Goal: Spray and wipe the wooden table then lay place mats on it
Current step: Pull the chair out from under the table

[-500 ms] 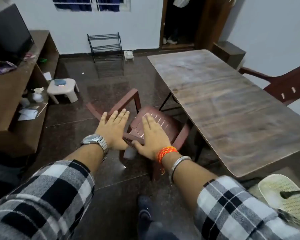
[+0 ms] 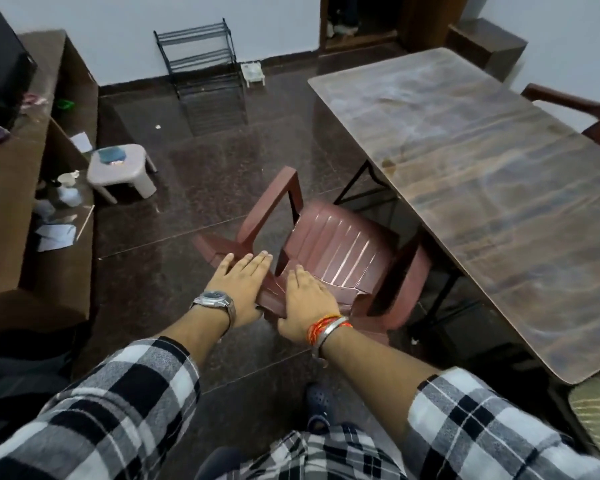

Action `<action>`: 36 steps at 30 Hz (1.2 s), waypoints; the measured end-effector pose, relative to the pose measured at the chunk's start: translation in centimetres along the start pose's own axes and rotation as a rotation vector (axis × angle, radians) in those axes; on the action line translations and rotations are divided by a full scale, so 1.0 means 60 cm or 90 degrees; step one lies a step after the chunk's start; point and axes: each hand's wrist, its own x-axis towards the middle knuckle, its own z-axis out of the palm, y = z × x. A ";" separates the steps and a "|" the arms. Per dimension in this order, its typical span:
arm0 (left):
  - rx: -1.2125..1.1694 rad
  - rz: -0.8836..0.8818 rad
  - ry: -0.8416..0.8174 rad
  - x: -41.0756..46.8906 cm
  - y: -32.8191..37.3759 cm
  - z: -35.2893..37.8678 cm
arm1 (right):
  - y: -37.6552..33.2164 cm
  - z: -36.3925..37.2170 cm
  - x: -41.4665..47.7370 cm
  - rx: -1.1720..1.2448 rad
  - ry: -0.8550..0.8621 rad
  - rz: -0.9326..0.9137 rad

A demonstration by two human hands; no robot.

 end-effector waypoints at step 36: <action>0.292 0.563 0.053 0.342 -0.331 -0.077 | -0.225 -0.054 0.264 0.081 0.045 0.436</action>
